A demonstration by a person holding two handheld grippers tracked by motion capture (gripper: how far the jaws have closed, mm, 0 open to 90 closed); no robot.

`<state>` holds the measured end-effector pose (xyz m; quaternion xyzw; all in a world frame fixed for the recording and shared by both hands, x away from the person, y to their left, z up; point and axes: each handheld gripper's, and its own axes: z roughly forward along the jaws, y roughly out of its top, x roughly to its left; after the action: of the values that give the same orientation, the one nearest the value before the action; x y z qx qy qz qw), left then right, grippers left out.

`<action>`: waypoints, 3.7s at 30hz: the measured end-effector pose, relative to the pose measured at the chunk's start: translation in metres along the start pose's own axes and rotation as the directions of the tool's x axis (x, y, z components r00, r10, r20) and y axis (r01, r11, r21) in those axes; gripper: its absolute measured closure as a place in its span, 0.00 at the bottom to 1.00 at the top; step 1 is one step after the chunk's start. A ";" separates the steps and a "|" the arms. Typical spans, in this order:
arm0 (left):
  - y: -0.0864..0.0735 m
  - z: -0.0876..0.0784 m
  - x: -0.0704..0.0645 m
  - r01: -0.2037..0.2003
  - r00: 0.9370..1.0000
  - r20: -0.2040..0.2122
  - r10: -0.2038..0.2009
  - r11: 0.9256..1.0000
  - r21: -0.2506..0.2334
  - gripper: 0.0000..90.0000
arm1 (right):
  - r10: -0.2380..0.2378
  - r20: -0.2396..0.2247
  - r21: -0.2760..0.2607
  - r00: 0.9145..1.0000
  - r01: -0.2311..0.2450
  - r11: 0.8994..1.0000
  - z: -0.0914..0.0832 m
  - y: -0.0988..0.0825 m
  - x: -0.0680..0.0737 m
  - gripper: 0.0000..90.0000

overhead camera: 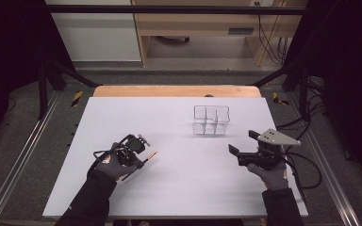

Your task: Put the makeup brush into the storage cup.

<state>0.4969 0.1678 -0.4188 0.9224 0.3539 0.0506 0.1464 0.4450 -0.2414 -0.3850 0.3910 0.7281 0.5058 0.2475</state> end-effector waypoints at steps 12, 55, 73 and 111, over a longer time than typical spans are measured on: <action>-0.017 -0.023 -0.010 0.038 0.999 -0.013 -0.043 0.964 -0.264 0.91 | 0.007 -0.011 0.001 1.000 -0.007 1.000 0.002 -0.001 0.002 0.10; -0.016 -0.040 -0.057 0.176 0.976 0.032 -0.216 0.693 -0.700 0.91 | 0.088 -0.132 -0.088 0.987 -0.100 0.991 0.031 0.032 0.052 0.11; -0.016 -0.022 -0.076 0.205 0.972 0.072 -0.224 0.653 -0.729 0.91 | 0.152 -0.183 -0.078 0.971 -0.168 0.983 0.053 0.029 0.077 0.13; 0.008 -0.004 -0.106 0.220 0.972 0.112 -0.206 0.635 -0.741 0.91 | 0.273 -0.243 -0.037 0.931 -0.290 0.956 0.082 0.014 0.100 0.32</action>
<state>0.4223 0.0920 -0.4114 0.7325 0.4065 0.1659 0.5202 0.4539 -0.1123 -0.3987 0.4192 0.6698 0.6049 0.0985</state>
